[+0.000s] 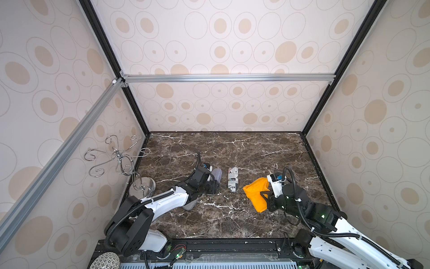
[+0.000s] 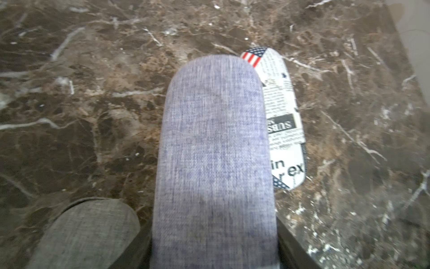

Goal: Wipe the eyeglass case
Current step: Wipe the dirt from the eyeglass case, then place the eyeglass case at the center of the board.

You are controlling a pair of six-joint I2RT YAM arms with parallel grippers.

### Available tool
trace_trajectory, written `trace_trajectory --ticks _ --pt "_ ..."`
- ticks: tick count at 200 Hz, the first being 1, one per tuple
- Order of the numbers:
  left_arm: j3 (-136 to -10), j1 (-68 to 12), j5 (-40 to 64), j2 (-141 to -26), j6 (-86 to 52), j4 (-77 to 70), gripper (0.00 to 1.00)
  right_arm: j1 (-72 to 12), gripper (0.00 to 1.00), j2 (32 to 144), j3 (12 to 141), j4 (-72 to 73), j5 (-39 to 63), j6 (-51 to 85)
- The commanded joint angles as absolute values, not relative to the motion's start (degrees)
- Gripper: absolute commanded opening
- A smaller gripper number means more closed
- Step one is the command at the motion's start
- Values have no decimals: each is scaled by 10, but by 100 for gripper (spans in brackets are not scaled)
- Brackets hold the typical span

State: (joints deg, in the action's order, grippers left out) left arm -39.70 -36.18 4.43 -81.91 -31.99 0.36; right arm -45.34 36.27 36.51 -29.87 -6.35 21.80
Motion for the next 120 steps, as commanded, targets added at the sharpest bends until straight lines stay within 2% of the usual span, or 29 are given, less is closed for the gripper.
trace_trajectory --ticks 1,75,120 --pt "-437 -367 -42 -843 -324 -35 49 -453 0 351 362 -301 -33 210" --pt "-495 -391 -103 -961 -337 -65 51 -453 0 334 361 -304 -16 210" --pt "-522 -407 -122 -1006 -340 -64 56 -453 0 345 364 -300 -12 209"
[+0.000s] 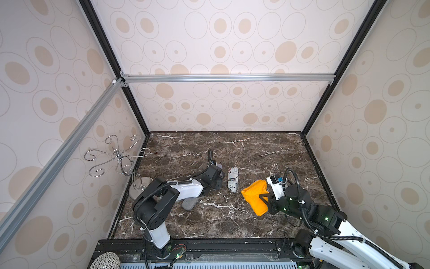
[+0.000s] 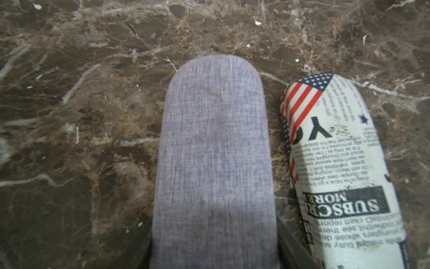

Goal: Wipe the eyeglass case
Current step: Place the eyeglass case at the center of the board.

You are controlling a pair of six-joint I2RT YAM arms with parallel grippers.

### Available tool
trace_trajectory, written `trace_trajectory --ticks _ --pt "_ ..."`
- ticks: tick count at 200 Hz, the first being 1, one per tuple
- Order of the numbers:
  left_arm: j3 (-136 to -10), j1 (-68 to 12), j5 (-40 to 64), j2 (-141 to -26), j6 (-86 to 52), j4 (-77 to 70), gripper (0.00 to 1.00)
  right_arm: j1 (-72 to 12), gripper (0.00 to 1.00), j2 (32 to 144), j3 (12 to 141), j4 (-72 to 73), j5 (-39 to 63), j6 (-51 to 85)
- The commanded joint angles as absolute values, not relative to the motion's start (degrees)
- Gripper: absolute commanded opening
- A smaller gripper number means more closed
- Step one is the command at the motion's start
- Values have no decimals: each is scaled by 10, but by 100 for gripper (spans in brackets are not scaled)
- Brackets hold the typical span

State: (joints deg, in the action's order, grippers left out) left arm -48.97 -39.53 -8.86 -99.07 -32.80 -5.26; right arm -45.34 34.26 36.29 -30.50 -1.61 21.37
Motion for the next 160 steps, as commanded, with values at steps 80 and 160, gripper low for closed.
trace_trajectory --ticks 80,160 --pt "-551 -419 -154 -1052 -359 -43 64 -453 0 323 352 -312 -16 214" --pt "-552 -420 -132 -1044 -353 -37 78 -453 0 330 347 -311 -11 215"
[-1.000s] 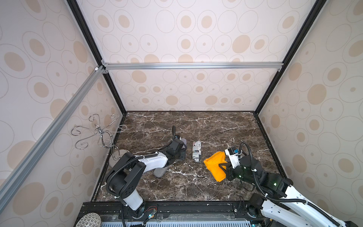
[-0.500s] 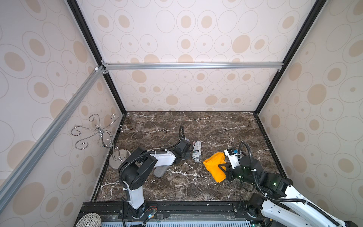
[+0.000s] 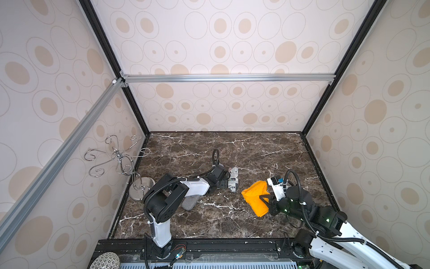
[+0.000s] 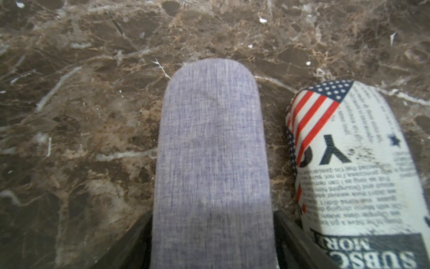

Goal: Wipe the eyeglass case
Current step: Place the eyeglass case at the center of the board.

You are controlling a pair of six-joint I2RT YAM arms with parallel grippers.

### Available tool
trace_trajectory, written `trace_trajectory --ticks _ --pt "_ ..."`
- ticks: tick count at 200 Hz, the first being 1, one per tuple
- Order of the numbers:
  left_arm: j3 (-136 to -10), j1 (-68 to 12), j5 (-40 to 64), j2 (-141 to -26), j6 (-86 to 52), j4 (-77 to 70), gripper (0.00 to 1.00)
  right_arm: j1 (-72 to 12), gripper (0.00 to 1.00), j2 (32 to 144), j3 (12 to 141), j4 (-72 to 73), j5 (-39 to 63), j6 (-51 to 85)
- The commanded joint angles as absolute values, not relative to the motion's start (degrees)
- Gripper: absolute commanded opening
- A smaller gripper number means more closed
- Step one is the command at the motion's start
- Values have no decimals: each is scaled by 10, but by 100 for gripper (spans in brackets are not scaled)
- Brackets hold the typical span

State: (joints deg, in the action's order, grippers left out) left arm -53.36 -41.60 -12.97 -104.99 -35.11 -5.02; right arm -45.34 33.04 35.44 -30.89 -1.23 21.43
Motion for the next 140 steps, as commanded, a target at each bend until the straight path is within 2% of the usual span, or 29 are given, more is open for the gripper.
trace_trajectory --ticks 1,59,123,140 --pt "-552 -421 -132 -1044 -353 -37 78 -453 0 330 347 -311 -11 215" --pt "-534 -419 -155 -951 -316 20 82 -453 0 330 351 -317 -9 215" --pt "-416 -388 -135 -799 -283 98 99 -453 0 348 345 -292 2 214" --pt "-376 -379 -129 -759 -277 99 100 -453 0 357 346 -288 7 214"
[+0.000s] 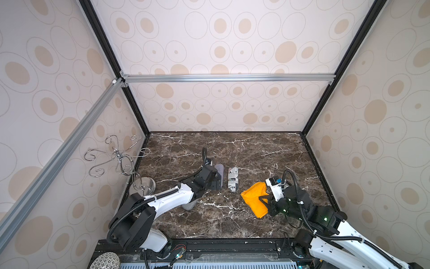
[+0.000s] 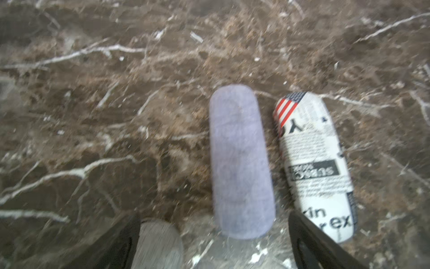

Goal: Wipe the eyeglass case
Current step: Place the eyeglass case at the center of the board, then pick up the eyeglass case from the center of the board.

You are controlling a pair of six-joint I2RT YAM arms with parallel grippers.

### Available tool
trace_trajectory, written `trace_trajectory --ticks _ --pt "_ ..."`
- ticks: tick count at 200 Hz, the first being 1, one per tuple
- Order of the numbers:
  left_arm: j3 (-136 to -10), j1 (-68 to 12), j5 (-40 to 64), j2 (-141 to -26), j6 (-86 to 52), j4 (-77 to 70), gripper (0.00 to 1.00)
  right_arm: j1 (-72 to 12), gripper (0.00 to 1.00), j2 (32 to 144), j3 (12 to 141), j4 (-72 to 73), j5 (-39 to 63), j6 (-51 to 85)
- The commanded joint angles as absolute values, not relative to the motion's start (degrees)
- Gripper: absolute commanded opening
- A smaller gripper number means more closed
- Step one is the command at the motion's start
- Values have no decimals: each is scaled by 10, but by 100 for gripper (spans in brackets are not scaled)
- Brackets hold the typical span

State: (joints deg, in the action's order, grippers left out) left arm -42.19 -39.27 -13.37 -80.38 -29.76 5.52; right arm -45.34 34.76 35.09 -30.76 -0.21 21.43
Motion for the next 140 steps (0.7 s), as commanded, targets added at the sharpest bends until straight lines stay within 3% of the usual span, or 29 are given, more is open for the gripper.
trace_trajectory --ticks 1,98,140 --pt "-375 -379 -130 -757 -277 99 100 -453 0 358 346 -288 7 214" --pt "-294 -349 -131 -730 -326 106 100 -453 0 372 340 -274 18 219" --pt "-244 -350 -108 -697 -350 85 89 -454 0 376 323 -251 26 226"
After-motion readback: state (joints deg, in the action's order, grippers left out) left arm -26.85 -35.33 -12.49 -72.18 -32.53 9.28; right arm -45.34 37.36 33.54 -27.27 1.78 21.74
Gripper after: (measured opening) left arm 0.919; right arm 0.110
